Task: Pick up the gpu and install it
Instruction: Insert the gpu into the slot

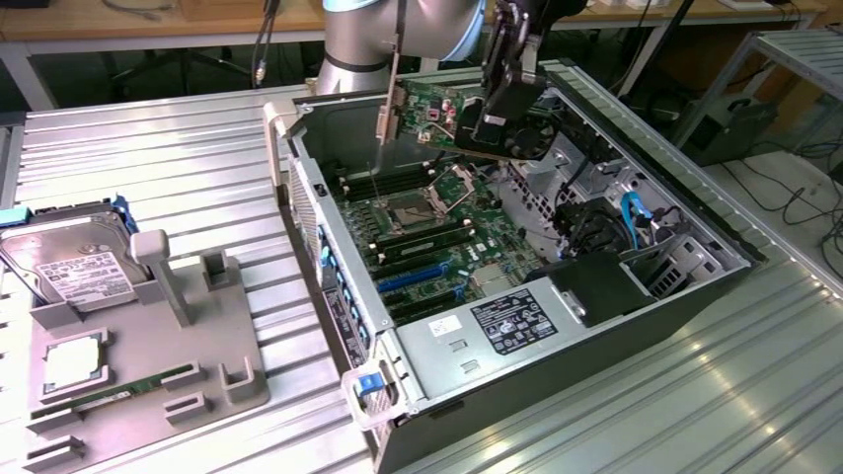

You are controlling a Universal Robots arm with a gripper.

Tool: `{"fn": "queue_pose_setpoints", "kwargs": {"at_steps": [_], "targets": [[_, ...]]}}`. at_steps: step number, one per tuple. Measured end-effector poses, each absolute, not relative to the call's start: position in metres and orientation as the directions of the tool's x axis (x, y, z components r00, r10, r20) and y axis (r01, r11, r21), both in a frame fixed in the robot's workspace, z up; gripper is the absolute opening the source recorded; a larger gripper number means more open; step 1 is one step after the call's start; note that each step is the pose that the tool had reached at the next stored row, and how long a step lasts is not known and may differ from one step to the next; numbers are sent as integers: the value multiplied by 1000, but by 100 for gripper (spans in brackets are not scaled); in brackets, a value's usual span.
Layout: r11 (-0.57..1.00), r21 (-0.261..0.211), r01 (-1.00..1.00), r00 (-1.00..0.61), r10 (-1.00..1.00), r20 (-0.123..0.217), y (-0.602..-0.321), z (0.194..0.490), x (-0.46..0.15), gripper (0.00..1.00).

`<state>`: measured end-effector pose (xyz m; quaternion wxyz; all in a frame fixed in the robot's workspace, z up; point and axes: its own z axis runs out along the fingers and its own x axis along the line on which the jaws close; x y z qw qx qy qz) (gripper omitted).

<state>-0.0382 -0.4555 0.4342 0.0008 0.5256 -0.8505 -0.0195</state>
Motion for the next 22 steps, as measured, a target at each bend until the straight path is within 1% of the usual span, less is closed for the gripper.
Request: {"fn": "queue_pose_setpoints", "kwargs": {"at_steps": [6,9,22], "targets": [[399,34,-916,-399,-917,-19,-455,434,-38,27],[347,34,-937,-347,-938,-19,-455,434,-38,27],[206,34,-978,-207,-978,-19,-455,434,-38,27]]}}
